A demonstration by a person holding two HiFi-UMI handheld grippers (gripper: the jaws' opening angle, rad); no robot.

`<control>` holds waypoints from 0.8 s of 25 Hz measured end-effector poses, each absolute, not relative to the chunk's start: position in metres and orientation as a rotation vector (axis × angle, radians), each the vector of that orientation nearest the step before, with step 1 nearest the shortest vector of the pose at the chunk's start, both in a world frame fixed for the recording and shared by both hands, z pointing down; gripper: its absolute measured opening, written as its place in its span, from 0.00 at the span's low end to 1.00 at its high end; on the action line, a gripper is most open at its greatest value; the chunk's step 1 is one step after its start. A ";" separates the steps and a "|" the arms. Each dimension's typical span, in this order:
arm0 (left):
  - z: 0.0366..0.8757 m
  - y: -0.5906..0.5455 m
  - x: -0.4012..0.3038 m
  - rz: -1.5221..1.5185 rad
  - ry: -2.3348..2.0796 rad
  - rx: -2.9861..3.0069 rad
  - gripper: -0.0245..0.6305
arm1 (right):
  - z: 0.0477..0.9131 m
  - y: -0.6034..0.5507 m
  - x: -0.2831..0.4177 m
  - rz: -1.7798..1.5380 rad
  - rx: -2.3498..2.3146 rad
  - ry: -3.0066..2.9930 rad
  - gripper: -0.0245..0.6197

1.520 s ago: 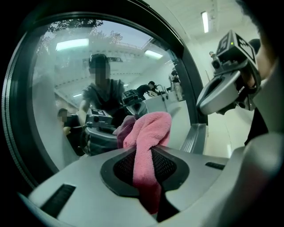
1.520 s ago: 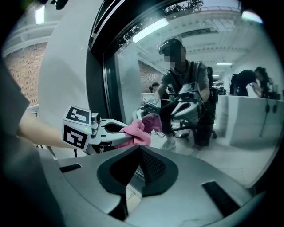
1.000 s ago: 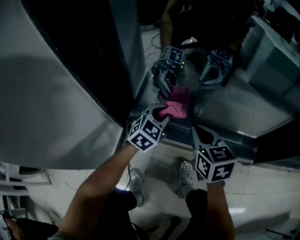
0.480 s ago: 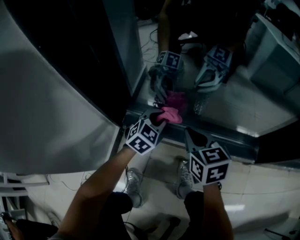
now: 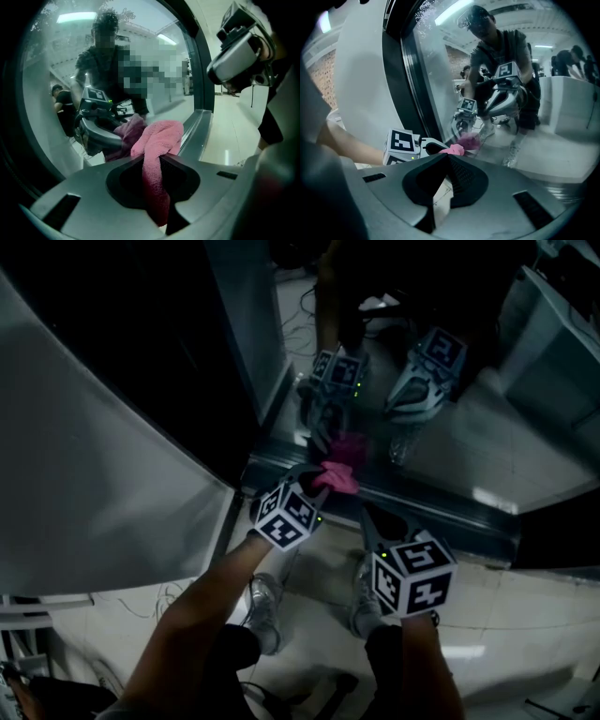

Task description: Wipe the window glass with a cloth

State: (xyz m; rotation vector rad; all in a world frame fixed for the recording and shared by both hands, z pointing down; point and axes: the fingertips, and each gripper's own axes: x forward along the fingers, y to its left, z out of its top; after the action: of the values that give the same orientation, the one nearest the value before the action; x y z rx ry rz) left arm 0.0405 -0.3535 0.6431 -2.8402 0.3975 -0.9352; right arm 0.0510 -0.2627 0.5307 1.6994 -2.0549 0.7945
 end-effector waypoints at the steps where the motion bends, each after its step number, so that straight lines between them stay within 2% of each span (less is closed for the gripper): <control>1: 0.648 -0.353 0.041 -0.943 0.396 -2.841 0.12 | 0.532 -0.262 0.050 0.799 1.694 -2.054 0.04; 20: 0.738 -0.353 0.027 -1.163 0.418 -2.809 0.12 | 0.542 -0.254 0.047 0.874 1.683 -2.060 0.04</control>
State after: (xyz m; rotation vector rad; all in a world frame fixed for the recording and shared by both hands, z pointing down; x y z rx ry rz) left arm 0.0273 -0.3530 0.7381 -2.8092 0.4179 -1.1634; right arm 0.0469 -0.2544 0.5416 1.6828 -2.0603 0.8744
